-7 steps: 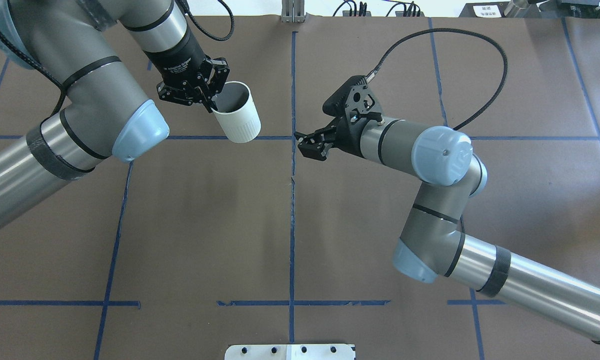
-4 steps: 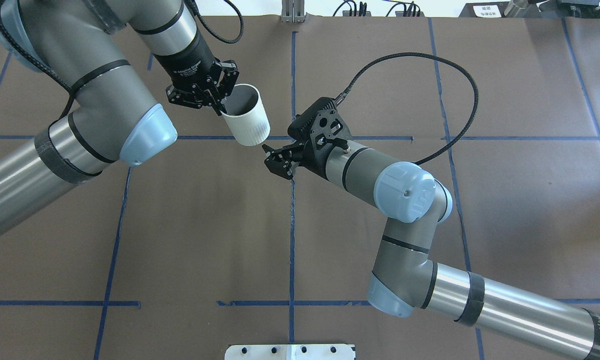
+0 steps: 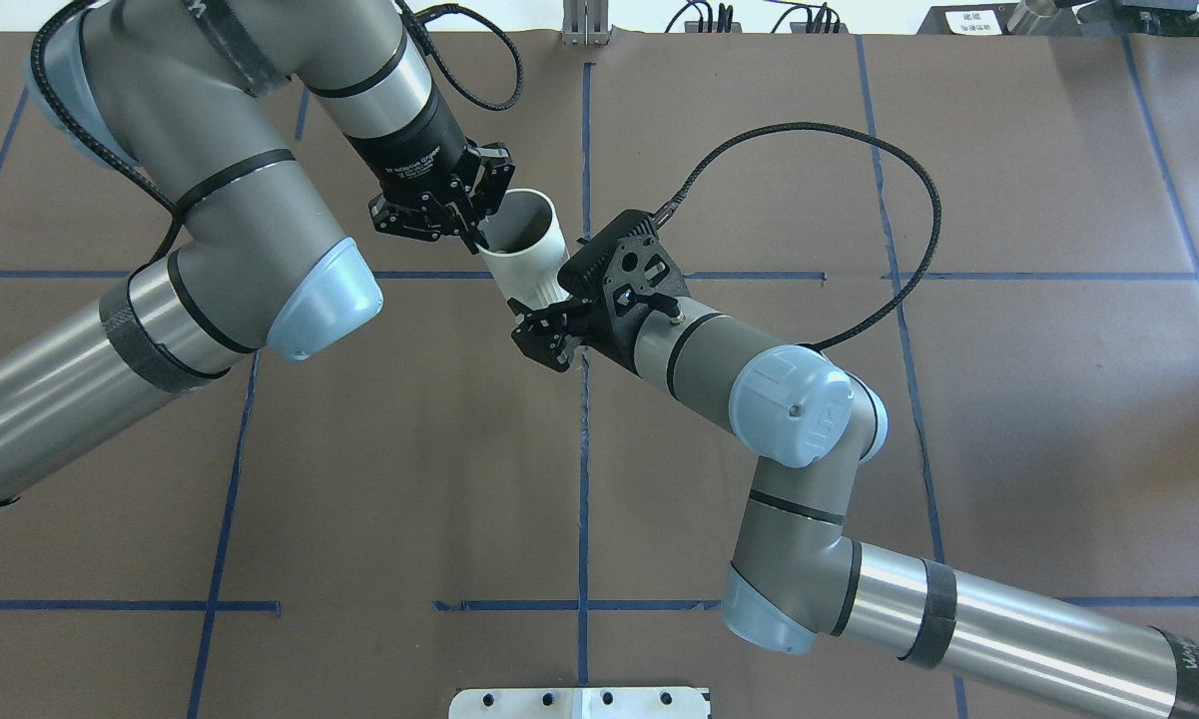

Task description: Left arm hands cup to right arm to dump lemon

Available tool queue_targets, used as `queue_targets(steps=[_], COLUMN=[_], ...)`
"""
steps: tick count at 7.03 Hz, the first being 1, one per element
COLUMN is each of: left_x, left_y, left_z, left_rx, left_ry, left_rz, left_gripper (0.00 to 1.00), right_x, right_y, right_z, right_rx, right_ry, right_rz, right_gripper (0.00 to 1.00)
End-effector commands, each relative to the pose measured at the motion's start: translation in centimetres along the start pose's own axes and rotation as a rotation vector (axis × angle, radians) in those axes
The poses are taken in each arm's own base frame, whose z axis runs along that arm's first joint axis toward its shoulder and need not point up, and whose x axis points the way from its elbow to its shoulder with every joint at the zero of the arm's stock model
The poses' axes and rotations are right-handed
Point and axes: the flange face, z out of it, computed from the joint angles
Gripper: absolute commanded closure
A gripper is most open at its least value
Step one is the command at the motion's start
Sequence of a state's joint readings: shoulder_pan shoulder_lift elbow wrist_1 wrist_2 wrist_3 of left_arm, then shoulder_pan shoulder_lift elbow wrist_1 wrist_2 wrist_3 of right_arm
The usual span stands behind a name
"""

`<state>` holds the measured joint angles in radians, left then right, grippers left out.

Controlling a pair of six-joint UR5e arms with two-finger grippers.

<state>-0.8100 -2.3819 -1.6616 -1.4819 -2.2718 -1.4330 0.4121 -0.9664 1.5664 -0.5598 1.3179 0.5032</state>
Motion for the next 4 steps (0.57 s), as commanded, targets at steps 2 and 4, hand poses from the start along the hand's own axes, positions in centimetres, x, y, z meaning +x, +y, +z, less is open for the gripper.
queue_targets(steps=[2,4], left_x=[0.5,1.3], left_y=[1.7,2.5], left_z=[1.1,0.7], left_rx=[-0.023,-0.027], left_ry=[-0.003,0.016], left_rz=[-0.006,-0.011], left_gripper=[1.00,1.00], right_x=[0.2,0.2], right_y=[0.4,0.6], right_z=[0.0,0.0], right_rx=[-0.006,-0.009], right_ry=[0.002,0.002], right_rz=[-0.003,-0.004], right_gripper=[0.01,0.01])
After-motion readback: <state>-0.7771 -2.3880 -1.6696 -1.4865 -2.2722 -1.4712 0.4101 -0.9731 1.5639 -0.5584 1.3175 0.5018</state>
